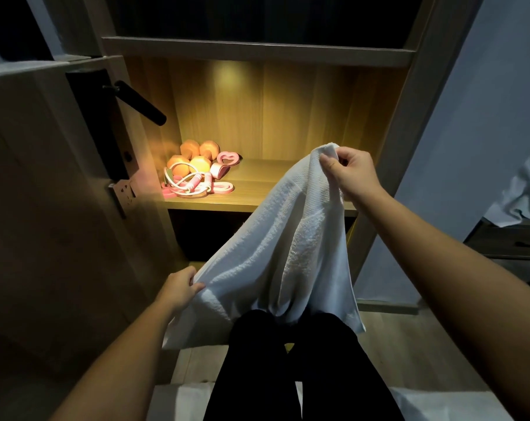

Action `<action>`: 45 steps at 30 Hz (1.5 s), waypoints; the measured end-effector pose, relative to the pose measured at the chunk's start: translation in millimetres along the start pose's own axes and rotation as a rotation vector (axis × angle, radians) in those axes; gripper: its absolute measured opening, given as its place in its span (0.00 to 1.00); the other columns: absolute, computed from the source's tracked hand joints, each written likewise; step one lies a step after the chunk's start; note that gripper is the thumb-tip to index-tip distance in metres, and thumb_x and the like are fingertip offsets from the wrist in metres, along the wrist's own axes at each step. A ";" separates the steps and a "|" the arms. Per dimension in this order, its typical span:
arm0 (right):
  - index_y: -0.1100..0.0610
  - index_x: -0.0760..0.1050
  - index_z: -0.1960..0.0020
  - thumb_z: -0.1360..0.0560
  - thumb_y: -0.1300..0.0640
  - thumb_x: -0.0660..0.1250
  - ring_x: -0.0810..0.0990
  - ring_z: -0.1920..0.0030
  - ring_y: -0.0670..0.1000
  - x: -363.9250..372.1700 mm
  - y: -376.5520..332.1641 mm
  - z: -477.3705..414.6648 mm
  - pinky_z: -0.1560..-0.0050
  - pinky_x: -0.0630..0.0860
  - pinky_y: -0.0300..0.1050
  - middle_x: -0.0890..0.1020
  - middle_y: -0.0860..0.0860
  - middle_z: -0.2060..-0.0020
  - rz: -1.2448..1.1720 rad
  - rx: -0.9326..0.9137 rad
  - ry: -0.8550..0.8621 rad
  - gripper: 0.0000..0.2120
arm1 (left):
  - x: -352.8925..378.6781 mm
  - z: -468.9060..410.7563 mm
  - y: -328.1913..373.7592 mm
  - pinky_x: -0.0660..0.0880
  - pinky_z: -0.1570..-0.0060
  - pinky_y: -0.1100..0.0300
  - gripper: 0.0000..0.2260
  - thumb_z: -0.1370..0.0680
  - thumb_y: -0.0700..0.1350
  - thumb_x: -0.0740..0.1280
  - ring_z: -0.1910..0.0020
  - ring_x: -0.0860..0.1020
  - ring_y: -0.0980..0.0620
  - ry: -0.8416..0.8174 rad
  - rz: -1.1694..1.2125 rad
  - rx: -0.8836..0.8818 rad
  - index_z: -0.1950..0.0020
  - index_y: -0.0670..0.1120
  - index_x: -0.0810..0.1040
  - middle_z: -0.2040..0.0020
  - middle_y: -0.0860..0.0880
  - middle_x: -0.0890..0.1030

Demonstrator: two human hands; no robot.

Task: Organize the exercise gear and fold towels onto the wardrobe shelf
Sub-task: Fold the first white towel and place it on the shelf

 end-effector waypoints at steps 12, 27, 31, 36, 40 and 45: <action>0.58 0.81 0.52 0.21 0.56 0.66 0.79 0.59 0.48 4.4 -7.4 2.9 0.61 0.76 0.40 0.81 0.54 0.59 0.000 -0.027 -0.115 0.07 | -15.2 0.1 6.2 0.78 0.48 0.47 0.03 0.22 0.41 0.67 0.54 0.79 0.46 -0.005 -0.112 -0.032 0.55 0.47 0.79 0.55 0.46 0.81; 0.65 0.79 0.53 0.22 0.64 0.66 0.77 0.57 0.58 9.8 -24.2 44.3 0.53 0.74 0.51 0.80 0.62 0.55 0.015 -0.155 -0.421 0.05 | -60.5 -13.3 247.6 0.70 0.51 0.70 0.07 0.18 0.47 0.62 0.47 0.76 0.62 0.152 0.389 0.586 0.43 0.51 0.77 0.47 0.56 0.80; 0.69 0.80 0.49 0.23 0.65 0.67 0.77 0.52 0.67 6.0 -22.7 48.7 0.50 0.75 0.58 0.79 0.67 0.54 0.002 -0.178 -0.410 0.07 | -58.3 -11.1 265.6 0.70 0.55 0.58 0.14 0.18 0.52 0.60 0.58 0.75 0.57 -0.008 0.325 0.626 0.53 0.44 0.78 0.57 0.52 0.78; 0.66 0.81 0.47 0.23 0.63 0.67 0.78 0.51 0.64 1.9 -16.8 51.8 0.48 0.75 0.59 0.81 0.62 0.53 0.007 -0.152 -0.399 0.08 | -58.3 -8.4 268.6 0.72 0.56 0.56 0.10 0.20 0.46 0.66 0.57 0.76 0.53 -0.060 0.319 0.600 0.47 0.39 0.79 0.55 0.44 0.79; 0.60 0.82 0.49 0.23 0.62 0.68 0.79 0.52 0.60 2.1 -12.1 54.2 0.50 0.76 0.56 0.81 0.57 0.55 0.017 -0.143 -0.405 0.05 | -61.1 -5.0 272.2 0.75 0.53 0.59 0.09 0.21 0.44 0.67 0.53 0.78 0.53 -0.186 0.270 0.547 0.44 0.41 0.78 0.49 0.43 0.81; 0.58 0.82 0.50 0.23 0.61 0.68 0.78 0.52 0.58 2.2 -10.5 62.4 0.48 0.75 0.60 0.81 0.57 0.54 0.029 -0.186 -0.375 0.05 | -62.6 8.6 275.6 0.70 0.63 0.71 0.07 0.22 0.43 0.69 0.59 0.74 0.57 -0.120 0.220 0.624 0.47 0.41 0.76 0.56 0.50 0.77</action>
Point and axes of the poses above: each hand's wrist, its own z-axis away from the middle knuckle, its own x-axis out of the palm, y = z × x, the point moved 3 cm from there along -z, towards the middle knuckle
